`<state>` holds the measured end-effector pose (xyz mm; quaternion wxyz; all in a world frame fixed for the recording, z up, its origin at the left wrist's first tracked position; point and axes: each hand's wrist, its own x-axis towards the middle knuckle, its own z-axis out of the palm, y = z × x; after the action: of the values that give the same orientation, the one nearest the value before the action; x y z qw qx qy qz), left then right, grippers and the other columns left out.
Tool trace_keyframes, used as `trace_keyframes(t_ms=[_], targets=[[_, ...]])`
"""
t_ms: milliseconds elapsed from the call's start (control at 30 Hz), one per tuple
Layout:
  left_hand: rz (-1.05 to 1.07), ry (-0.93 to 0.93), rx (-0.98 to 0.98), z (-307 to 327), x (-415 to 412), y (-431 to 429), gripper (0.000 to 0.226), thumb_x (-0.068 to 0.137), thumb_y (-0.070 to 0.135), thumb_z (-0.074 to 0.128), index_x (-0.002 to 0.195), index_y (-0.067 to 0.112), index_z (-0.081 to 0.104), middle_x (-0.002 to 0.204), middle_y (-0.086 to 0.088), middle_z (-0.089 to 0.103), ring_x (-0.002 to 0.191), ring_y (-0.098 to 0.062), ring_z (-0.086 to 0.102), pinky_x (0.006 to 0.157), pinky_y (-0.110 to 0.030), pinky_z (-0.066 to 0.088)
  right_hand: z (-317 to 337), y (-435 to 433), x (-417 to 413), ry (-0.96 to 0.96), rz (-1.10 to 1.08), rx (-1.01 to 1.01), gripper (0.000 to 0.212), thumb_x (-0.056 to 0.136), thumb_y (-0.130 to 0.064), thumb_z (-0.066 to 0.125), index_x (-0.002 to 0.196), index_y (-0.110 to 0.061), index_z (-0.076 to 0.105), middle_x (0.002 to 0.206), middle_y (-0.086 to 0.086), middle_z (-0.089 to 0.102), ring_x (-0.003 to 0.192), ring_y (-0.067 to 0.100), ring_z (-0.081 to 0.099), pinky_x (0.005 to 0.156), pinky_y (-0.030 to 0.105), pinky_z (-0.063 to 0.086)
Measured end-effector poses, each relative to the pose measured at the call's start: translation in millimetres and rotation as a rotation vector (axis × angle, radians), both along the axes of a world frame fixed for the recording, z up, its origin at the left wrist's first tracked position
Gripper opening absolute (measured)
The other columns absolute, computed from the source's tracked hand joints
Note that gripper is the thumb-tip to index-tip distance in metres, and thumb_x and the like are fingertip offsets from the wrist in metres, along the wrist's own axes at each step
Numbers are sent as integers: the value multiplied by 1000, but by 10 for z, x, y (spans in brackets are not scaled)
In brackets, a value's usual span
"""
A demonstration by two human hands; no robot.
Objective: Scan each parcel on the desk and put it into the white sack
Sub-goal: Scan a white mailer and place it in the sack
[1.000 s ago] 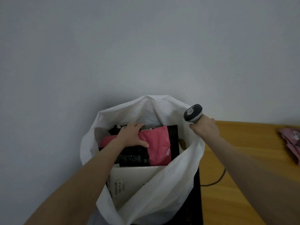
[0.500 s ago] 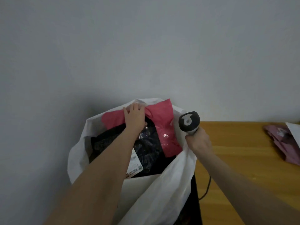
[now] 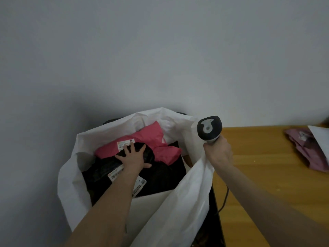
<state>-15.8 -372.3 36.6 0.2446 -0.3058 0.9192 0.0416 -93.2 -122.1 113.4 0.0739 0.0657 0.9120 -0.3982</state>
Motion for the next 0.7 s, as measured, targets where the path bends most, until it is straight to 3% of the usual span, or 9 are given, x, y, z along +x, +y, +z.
trace_keyframes(t_ms=[167, 367, 500, 700], targets=[[-12, 87, 45, 97, 73, 63, 100, 75, 64, 65, 149, 46, 1, 159, -8, -11, 145, -36, -7, 106, -71, 9, 17, -19, 110, -15, -18, 18, 15, 86, -17, 61, 98, -18, 52, 82, 4, 60, 80, 28, 61, 75, 41, 55], [50, 321, 11, 485, 366, 270, 82, 85, 56, 59, 150, 28, 18, 155, -13, 16, 141, -32, 22, 108, -53, 29, 147, 10, 411, -36, 46, 17, 35, 85, -41, 64, 108, -18, 51, 97, 9, 60, 90, 31, 61, 77, 41, 53], [72, 440, -163, 713, 724, 365, 64, 91, 48, 54, 143, 18, 32, 144, -12, 34, 129, -31, 36, 99, -43, 38, 140, 51, 640, -93, 62, -5, 25, 87, -31, 60, 108, -20, 52, 98, 9, 62, 93, 32, 62, 80, 42, 54], [218, 559, -360, 951, 1280, 103, 56, 91, 47, 53, 134, 13, 39, 135, -13, 43, 123, -30, 41, 97, -41, 37, 138, -8, 793, -97, 88, 12, 20, 87, -17, 59, 105, -11, 56, 98, 14, 63, 92, 34, 62, 81, 45, 54]])
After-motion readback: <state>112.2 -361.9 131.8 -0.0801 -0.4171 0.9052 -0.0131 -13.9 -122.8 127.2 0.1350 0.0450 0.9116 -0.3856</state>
